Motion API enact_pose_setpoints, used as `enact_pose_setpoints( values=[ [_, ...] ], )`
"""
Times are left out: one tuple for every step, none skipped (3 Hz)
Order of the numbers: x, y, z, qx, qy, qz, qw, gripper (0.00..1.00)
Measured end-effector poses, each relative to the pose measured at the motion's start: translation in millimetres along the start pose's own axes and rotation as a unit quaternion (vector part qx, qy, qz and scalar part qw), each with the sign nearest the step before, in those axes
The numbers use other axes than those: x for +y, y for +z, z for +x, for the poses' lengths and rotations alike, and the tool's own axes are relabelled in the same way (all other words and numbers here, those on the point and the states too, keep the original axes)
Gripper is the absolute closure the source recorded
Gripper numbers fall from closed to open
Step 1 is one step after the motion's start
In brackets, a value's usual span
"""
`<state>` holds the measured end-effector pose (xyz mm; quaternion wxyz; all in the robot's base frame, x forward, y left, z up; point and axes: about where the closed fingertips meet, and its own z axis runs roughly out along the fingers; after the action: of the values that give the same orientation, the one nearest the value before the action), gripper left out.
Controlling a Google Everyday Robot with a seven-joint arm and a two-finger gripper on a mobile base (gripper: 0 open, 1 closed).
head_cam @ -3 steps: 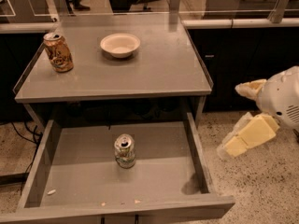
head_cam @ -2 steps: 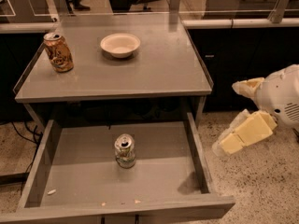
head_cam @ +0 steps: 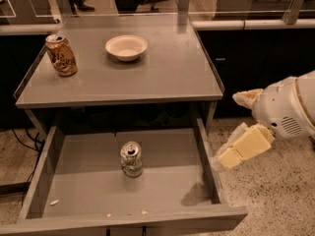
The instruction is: Pick 7up can from top drawer and place on counter
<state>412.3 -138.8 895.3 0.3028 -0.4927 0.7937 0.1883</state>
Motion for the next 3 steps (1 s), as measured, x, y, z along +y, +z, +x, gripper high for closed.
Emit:
enact_pose_setpoints(
  values=[
    [15,35,3,-0.024,-0.010,-0.002,0.9997,0.00],
    [18,77,14,-0.051,-0.008,0.007,0.9986,0.00],
    [6,118,26,-0.060,0.001,0.008,0.9982,0.00]
  ],
)
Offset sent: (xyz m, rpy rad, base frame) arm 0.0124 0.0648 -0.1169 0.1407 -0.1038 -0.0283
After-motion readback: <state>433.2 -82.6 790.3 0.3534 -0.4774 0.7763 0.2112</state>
